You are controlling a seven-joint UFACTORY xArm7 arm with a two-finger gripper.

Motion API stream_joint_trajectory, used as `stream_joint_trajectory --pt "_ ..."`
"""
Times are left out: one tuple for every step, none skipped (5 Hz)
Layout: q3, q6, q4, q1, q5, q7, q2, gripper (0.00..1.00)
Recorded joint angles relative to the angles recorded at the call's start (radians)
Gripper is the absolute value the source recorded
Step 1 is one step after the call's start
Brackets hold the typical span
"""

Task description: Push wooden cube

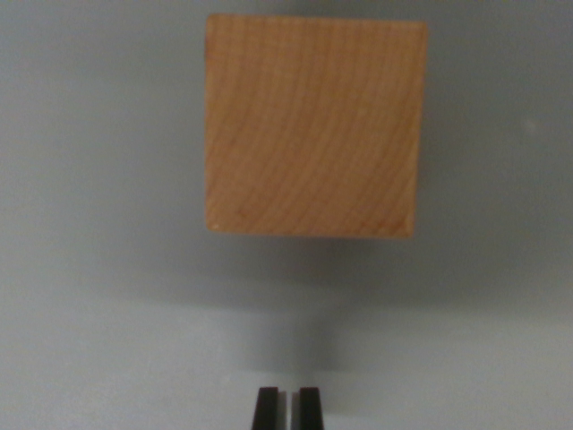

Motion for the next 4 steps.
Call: stream_joint_trajectory --pt "0.000 0.000 0.000 0.0000 0.0000 0.000 0.000 0.00" --pt "0.000 0.000 0.000 0.0000 0.0000 0.000 0.000 0.00" --pt "0.000 0.000 0.000 0.0000 0.0000 0.000 0.000 0.00" --pt "0.000 0.000 0.000 0.0000 0.0000 0.000 0.000 1.00"
